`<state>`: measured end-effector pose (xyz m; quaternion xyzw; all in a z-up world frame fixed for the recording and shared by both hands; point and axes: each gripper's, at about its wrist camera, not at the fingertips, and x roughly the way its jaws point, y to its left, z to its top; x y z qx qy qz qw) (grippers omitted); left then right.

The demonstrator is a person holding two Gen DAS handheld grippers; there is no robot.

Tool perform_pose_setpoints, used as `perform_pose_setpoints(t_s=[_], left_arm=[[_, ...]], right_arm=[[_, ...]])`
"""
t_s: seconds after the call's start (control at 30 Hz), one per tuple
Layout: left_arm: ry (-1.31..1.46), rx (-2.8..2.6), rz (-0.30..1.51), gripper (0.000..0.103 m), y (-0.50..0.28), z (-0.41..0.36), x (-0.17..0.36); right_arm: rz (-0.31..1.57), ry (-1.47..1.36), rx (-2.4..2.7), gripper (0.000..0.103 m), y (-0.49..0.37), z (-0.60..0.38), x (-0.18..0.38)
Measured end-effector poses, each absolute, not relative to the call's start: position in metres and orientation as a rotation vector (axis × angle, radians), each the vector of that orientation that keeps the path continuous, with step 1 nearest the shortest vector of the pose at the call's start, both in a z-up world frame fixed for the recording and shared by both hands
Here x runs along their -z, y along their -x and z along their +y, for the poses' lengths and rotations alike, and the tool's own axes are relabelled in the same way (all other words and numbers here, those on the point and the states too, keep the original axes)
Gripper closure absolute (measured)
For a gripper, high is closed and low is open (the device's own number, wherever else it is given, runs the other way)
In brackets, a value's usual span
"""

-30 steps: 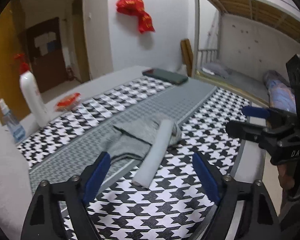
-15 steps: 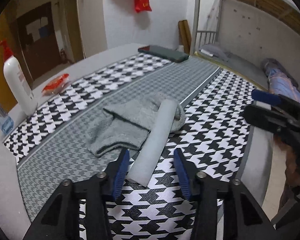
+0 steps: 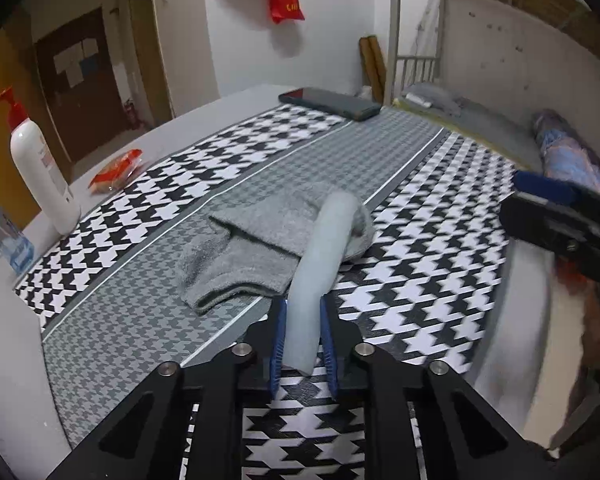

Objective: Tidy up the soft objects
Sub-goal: 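Lift the white roll with the left gripper while the right gripper approaches the grey sock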

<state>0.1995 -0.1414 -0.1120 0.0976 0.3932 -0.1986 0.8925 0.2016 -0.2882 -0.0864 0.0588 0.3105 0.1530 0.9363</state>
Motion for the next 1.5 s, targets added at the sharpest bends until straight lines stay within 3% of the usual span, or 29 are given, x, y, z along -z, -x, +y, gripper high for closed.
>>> perform_pose_setpoints(t_s=[0.67,1.5], left_arm=[[-0.078,0.237,0.604,0.085,-0.16,-0.084,0.068],[0.046,0.197,0.658,0.085,-0.199,-0.063,0.076]], right_arm=[[0.649,-0.074,-0.377,0.001,-0.202,-0.252,0.084],[0.706,-0.001,-0.415,0.0,-0.247,-0.201,0.089]])
